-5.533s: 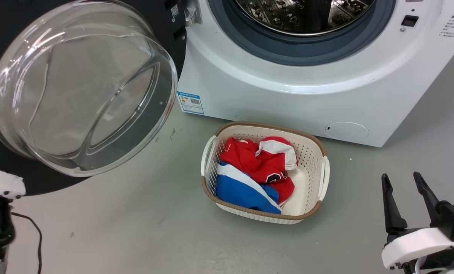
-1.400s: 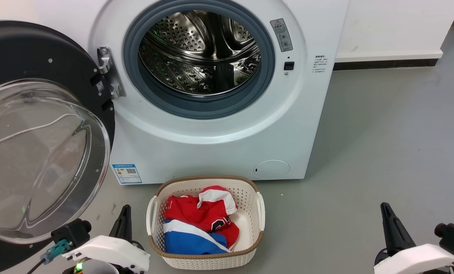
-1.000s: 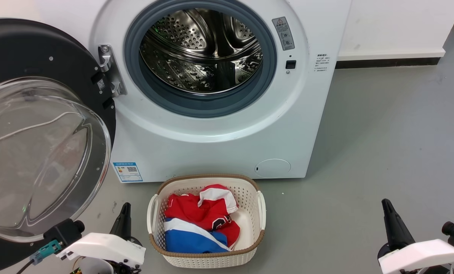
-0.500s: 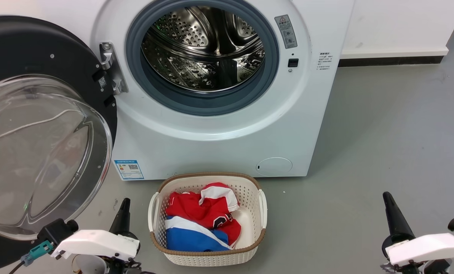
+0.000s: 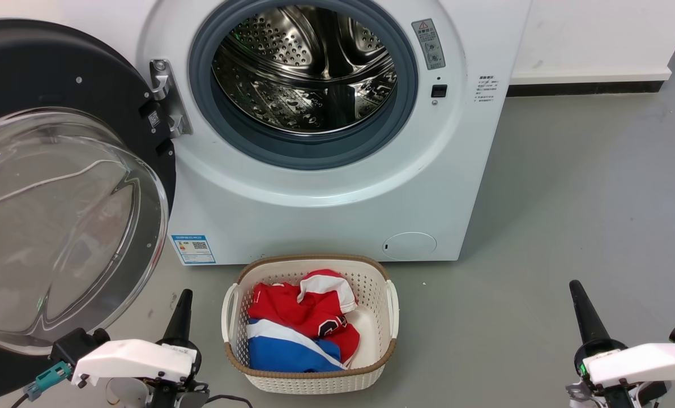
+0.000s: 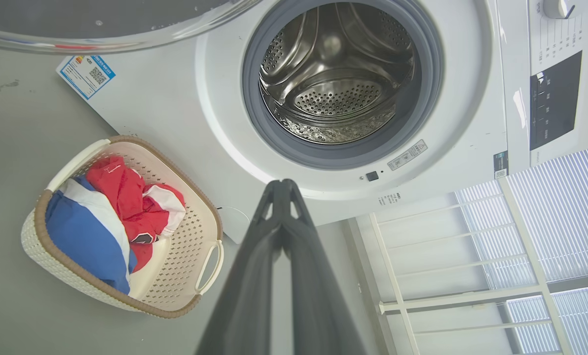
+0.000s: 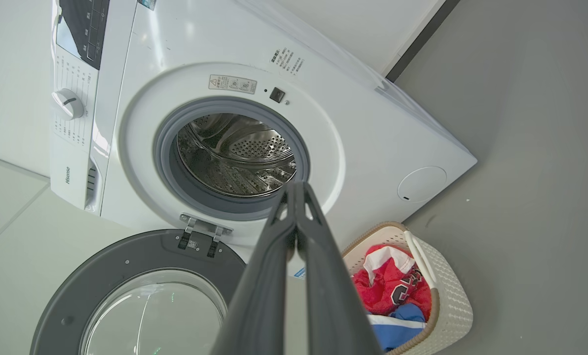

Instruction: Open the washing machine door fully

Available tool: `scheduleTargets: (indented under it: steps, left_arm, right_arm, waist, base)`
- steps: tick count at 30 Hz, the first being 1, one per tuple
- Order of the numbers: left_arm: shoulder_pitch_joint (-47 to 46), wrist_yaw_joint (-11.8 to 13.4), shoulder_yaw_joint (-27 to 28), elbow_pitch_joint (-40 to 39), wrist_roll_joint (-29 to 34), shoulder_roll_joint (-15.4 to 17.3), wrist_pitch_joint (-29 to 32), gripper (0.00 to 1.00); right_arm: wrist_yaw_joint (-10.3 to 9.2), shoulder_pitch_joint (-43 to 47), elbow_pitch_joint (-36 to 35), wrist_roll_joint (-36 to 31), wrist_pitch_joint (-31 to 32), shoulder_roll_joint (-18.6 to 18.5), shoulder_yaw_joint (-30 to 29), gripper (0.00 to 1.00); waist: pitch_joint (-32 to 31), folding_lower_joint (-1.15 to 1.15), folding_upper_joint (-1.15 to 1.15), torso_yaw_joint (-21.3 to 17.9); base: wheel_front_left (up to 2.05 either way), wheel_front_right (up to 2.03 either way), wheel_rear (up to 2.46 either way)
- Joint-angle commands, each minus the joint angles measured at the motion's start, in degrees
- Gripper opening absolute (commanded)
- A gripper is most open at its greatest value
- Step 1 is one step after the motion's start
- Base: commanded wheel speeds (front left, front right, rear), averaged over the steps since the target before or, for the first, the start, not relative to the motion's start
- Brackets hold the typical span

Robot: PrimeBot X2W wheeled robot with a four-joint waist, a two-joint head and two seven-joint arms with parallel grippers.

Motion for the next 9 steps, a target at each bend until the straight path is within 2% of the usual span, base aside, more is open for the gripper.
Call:
scheduleTargets:
  steps: [1,9]
  left_arm:
    - [-1.34,-0.40,0.71,-0.56,-0.90,-0.13,0.46,0.00]
    - [-1.42,-1.45,2.20,-0.71,-4.36,-0.91,1.61,0.00]
  right_arm:
    - [0.01,-1.53,-0.32,1.24,0.17,0.00,-0.16,0.00]
    - [0.01,-2.13,0.23,6.23,0.85,0.00,-0.37,0.00]
  waist:
    - [0.02,0.00,0.00,0.02]
    - [0.26,0.00,0.00,0.20]
  base:
    - [0.00,0.00,0.00]
    - [0.00,0.00,0.00]
